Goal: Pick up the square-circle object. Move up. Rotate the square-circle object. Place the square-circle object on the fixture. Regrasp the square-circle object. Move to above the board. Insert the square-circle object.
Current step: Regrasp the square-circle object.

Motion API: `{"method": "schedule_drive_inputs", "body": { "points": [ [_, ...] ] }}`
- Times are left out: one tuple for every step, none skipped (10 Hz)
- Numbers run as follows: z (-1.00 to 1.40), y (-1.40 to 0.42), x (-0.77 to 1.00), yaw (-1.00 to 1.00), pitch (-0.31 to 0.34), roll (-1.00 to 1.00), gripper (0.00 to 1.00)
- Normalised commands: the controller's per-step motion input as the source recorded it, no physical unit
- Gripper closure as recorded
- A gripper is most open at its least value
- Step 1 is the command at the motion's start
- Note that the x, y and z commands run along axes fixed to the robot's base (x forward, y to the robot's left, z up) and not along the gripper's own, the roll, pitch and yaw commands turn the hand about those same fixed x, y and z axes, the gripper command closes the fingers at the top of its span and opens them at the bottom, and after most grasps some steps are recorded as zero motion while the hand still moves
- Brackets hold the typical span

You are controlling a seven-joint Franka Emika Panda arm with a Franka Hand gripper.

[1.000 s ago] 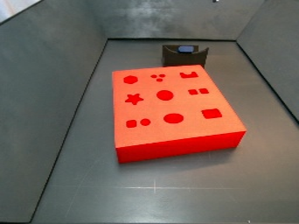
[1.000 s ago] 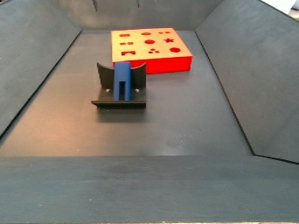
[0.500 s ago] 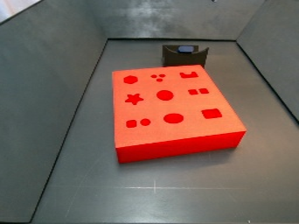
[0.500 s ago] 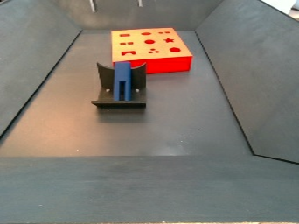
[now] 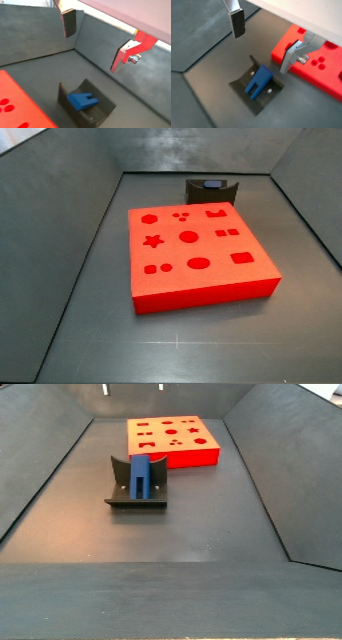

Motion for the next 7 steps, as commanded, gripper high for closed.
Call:
{"method": "schedule_drive_inputs", "body": {
  "points": [
    [0.0, -0.02, 0.03, 0.03, 0.04, 1.0, 0.0],
    [0.0, -0.03, 0.04, 0.03, 0.053, 1.0, 0.0],
    [-0.01, -0.03, 0.06, 0.04, 0.068, 1.0, 0.0],
    [-0.01, -0.03, 0.08, 0.06, 0.097, 1.0, 0.0],
    [-0.01, -0.03, 0.09, 0.07, 0.125, 1.0, 0.0],
    [-0.01, -0.04, 0.09, 0.09, 0.152, 1.0, 0.0],
    [-0.01, -0.04, 0.09, 0.13, 0.171, 0.88, 0.0]
  ]
}}
